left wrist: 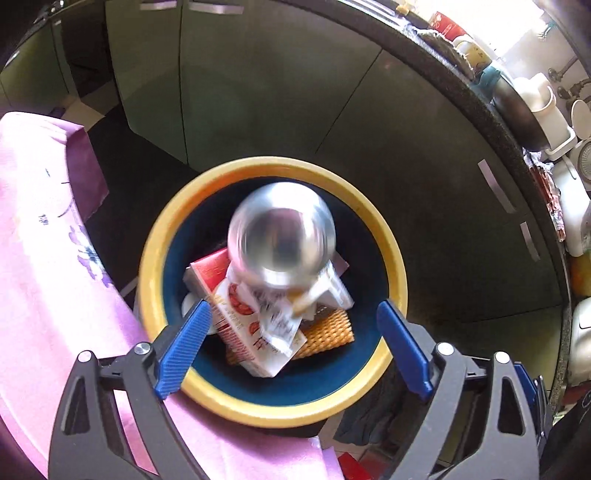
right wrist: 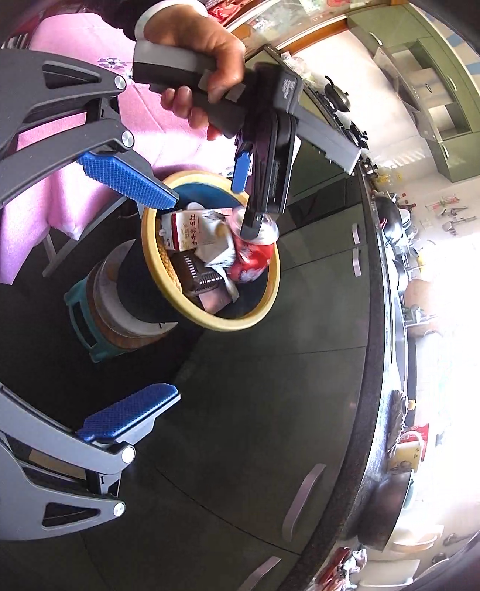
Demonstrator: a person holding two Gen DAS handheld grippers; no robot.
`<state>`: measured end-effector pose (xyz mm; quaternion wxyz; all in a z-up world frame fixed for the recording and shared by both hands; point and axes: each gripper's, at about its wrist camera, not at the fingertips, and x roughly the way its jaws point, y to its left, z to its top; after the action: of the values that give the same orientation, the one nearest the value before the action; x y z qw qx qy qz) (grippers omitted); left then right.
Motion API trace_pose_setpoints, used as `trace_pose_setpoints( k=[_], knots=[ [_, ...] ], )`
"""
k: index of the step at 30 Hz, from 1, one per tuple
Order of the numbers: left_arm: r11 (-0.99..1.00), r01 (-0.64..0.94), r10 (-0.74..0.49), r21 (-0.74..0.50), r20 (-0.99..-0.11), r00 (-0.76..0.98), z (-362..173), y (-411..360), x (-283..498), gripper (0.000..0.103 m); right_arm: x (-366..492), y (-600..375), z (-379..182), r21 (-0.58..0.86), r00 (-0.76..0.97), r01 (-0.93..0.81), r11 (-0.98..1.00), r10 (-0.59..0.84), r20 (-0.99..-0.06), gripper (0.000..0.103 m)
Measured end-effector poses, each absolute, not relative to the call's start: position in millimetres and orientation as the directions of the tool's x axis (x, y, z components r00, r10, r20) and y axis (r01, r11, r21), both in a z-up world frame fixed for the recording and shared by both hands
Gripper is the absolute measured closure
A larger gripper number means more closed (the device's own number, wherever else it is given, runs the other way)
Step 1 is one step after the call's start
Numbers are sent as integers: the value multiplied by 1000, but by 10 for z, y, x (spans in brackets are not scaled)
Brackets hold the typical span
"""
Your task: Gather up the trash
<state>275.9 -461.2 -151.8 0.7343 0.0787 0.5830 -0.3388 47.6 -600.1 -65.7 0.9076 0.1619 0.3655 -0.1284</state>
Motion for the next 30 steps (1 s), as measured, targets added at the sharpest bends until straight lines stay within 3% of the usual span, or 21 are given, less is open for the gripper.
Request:
trace_pose_setpoints(
  k=[7,16,22,30],
  knots=[
    [757,582,-474,-296,-862,179,-1172,-3947,2643,15,491,-5831,-565,193,715,319,928,-102,-692,9],
    [769,588,-574,-252,-677,460,-403,-2569,1857,7,465,-5557,-499,192,730,259,947,-62,-681,8],
    [861,484,-479,-156,-571,667,-52,-1626,1191,7,390,-5289,-463,200,741,197,960,-12,-672,5],
    [974,218,-222,-62,-457,861,30,-640,361,7,267,-4818,-321,185,764,78,980,61,-642,5]
  ],
)
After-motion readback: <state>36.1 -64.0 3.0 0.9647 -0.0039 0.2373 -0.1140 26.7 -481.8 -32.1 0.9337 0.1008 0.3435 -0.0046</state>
